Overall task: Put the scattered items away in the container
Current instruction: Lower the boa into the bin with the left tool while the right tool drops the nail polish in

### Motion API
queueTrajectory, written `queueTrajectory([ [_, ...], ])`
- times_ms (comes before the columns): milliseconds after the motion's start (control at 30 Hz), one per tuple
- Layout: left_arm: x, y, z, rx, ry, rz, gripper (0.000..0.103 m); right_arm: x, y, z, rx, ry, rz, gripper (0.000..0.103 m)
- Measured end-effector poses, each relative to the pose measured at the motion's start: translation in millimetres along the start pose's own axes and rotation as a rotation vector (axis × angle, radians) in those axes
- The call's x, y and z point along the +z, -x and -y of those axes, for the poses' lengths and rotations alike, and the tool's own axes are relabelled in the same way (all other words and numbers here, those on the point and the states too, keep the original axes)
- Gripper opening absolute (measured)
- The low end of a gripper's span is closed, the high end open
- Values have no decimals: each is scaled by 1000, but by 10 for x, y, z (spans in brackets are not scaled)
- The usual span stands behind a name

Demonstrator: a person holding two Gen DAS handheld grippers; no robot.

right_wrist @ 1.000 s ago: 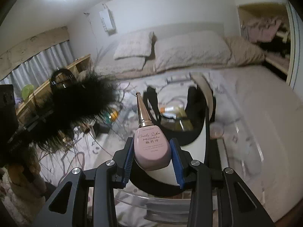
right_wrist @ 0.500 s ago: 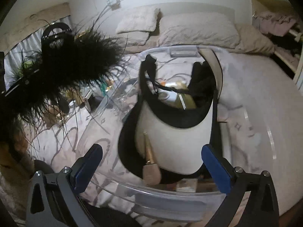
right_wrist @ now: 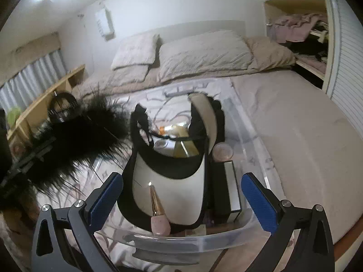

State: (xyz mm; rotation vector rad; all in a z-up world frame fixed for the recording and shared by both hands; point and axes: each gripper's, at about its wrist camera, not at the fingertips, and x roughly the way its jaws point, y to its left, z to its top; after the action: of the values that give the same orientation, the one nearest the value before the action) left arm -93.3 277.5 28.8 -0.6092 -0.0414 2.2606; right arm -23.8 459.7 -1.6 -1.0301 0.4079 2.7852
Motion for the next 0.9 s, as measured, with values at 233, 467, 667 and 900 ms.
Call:
queueTrajectory([
  [233,19,-270,137,13,-5,-12,45,69,125,156,-1,-60,45,103],
  [467,-73,-719,191,102,18,-110,45,78,137,174,1,-64,48,103],
  [667,-125,-722,173,163,29,-121,103,83,139,116,-4,-32,50,103],
  [900,-180,-610,148,207,-25,-133,103,63,129,87,-3,-21,45,103],
])
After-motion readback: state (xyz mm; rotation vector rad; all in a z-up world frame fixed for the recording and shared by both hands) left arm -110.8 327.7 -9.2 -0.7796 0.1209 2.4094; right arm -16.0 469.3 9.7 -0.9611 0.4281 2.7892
